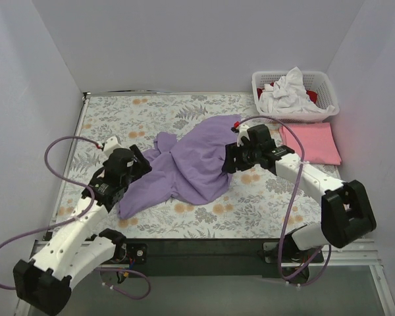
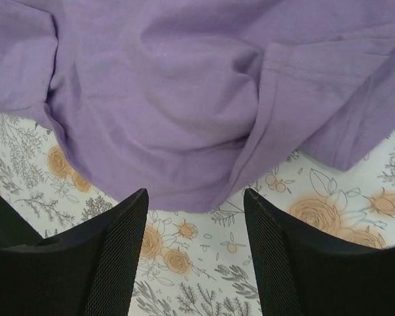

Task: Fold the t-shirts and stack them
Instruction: Flatten the tshirt out

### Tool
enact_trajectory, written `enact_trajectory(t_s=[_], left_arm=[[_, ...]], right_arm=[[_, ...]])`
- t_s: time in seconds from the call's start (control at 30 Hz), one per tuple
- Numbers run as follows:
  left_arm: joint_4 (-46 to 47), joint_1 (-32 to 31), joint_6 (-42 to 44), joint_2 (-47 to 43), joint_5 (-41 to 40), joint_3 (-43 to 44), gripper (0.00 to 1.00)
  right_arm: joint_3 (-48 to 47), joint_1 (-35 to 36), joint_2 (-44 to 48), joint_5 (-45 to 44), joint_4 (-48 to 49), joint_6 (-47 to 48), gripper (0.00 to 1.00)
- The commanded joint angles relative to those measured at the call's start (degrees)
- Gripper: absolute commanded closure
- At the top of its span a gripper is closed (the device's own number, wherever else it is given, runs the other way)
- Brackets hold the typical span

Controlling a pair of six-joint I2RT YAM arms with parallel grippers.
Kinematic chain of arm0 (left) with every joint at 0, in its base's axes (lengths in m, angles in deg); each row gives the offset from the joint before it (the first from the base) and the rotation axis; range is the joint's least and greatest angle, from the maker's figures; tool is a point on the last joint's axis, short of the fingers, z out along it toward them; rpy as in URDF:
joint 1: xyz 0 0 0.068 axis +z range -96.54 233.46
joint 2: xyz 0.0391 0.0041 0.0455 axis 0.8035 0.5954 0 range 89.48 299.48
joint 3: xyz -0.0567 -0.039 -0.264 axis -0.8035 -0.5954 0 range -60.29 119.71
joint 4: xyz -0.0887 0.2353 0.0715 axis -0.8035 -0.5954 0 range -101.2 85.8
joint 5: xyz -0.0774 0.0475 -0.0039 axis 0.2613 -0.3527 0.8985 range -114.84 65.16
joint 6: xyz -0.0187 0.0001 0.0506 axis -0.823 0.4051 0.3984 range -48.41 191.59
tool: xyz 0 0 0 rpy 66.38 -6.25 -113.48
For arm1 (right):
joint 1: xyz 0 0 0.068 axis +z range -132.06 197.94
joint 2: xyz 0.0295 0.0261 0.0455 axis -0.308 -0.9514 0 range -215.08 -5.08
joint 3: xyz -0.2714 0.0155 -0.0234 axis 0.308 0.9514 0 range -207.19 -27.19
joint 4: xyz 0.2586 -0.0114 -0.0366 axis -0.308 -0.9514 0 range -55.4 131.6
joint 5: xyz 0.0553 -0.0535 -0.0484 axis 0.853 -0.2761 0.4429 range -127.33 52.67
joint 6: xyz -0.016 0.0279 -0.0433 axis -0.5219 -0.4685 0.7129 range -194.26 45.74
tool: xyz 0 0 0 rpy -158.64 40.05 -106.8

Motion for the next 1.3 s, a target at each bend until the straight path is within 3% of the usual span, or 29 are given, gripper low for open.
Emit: enact_trajectory(t_s=[0.0,0.1,0.27,0.4,0.8,1.17,1.27], left_arm=[[4.63,0.19,4.56,5.53,1.61,1.78,0.28],[7.71,0.19,8.34,9.84,-0.23,2.40,0.28],[11.94,0.37,12.12,13.62,-2.25,1.09,0.28],[15.80,0.37,13.62,14.16,-6.30,-3.65,0.28],[15.81,0.37,14.33,11.61,-5.95,-4.28,0.29],[15.72,0.37,14.15,10.73,-4.81,-4.36,0.29],[15.55,0.28,14.15,10.82,-4.90,-4.45,0.29]], right_arm=[[-4.58,2.23,-3.72,-5.70,2.37,-0.70,0.34],[-6.61,2.50,-7.32,-12.38,2.72,-0.18,0.34],[-13.01,2.76,-14.00,-13.28,2.72,2.19,0.40],[-16.89,3.90,-18.05,-11.08,2.72,2.90,0.49],[-21.99,5.14,-28.86,-15.56,0.79,3.60,0.55],[-21.90,5.14,-28.51,-21.63,-0.88,4.13,0.99],[-20.77,5.14,-26.15,-21.19,-1.32,4.13,0.99]])
